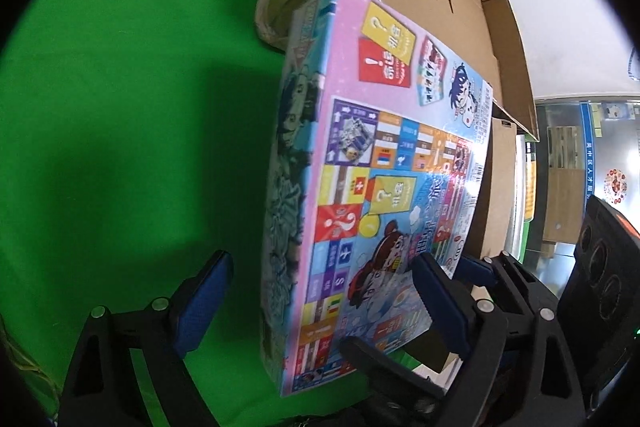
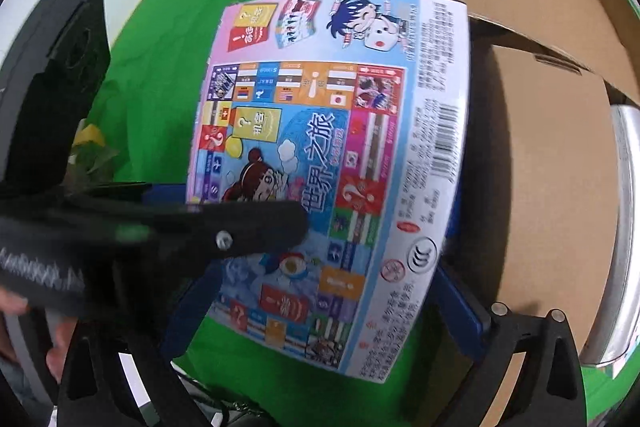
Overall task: Organize rigid objects
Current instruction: 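Grasp the colourful board-game box with the right gripper and lift it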
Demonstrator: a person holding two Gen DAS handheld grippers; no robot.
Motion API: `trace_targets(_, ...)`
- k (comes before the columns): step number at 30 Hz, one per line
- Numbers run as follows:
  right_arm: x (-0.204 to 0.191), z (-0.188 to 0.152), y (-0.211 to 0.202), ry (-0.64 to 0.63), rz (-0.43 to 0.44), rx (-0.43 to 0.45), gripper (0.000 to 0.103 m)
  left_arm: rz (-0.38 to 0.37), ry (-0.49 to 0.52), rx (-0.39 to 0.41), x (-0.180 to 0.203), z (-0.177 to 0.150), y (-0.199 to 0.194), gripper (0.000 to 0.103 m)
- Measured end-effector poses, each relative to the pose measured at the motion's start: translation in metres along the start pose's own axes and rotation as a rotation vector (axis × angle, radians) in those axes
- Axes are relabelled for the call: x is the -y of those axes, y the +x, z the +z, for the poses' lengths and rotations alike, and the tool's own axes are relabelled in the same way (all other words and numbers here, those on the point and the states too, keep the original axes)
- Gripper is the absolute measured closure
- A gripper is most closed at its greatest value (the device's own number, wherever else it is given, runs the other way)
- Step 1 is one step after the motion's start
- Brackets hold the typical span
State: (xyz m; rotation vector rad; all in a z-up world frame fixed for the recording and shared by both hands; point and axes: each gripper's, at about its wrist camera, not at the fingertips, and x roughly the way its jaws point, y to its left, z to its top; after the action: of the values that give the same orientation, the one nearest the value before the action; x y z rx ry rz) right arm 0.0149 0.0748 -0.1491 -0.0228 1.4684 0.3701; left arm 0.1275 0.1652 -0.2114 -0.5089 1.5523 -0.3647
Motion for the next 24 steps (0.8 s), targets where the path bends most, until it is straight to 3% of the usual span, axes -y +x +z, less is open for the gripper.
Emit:
trace_targets(5, -0.013, 0.013, 0.004, 0.022, -0.013, -0.002, 0.000, -0.050, 0.013, -0.020, 0.008, 0.004, 0.012, 0.012)
trace_targets(12, 0.000, 0.043, 0.003, 0.022, 0.009, -0.028, 0.002, 0.006, 0.031, 0.030, 0.022, -0.006, -0.008, 0.013)
trace_targets(18, -0.028, 0.055, -0.049, -0.051, -0.015, 0.022, 0.003, -0.003, 0.046, 0.117, 0.045, -0.019, -0.061, 0.014)
trace_targets(24, -0.052, 0.063, -0.130, -0.094, -0.064, 0.154, 0.004, -0.015, 0.128, 0.243, 0.092, -0.011, -0.120, 0.014)
